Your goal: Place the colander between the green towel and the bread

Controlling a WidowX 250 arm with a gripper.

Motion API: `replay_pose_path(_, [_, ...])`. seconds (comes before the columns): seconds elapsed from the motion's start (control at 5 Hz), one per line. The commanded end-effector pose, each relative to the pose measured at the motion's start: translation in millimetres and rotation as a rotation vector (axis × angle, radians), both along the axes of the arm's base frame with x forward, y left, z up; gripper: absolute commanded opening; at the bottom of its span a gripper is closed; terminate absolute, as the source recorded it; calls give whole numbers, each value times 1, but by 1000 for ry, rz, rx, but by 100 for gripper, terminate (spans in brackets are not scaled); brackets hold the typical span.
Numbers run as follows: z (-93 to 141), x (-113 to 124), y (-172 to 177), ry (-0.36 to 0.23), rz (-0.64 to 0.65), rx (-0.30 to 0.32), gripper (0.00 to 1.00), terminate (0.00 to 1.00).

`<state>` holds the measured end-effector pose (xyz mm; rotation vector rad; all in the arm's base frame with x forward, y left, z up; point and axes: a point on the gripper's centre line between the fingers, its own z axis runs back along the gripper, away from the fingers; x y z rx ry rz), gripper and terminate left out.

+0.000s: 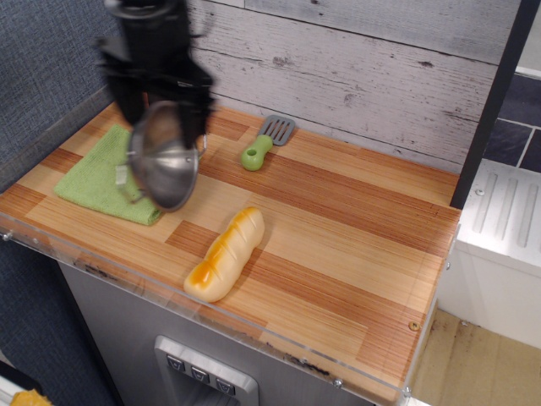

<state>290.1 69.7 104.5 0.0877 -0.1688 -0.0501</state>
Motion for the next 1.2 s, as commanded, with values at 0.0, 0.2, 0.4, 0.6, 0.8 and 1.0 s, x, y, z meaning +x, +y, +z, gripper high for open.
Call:
replay_pose_path(0.0, [19,-24,-47,-24,-74,-18,100,0])
replay_pose_path(0.2, [10,-26,-37,-3,-48,-18,100,0])
replay_pose_path(0.4, [13,-23,-37,-5,-50,-26,100,0])
replay_pose_path(0.6, [19,-15,-43,-5,-71,-35,100,0])
replay_pose_path(0.8, [20,-8,-52,7,-80,-56,100,0])
replay_pose_path(1.0, [19,-2,-59,28,-74,-74,100,0])
